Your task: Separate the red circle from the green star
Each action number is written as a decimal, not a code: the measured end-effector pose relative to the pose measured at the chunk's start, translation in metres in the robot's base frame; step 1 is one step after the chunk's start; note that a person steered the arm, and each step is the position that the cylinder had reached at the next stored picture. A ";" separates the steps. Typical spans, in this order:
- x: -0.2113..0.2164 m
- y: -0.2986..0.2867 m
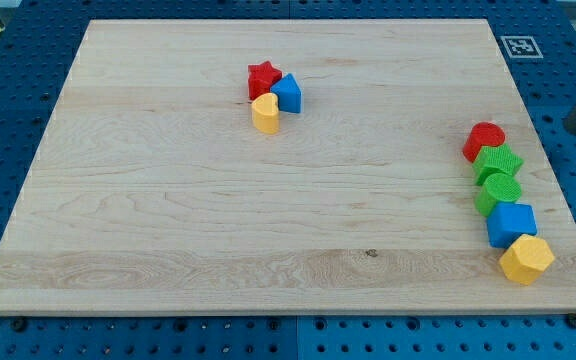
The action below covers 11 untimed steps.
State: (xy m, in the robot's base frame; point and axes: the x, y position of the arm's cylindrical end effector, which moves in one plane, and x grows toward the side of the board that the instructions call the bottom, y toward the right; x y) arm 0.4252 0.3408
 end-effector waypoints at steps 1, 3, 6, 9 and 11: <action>0.031 -0.019; 0.034 -0.069; 0.006 -0.100; -0.003 -0.134; 0.015 -0.153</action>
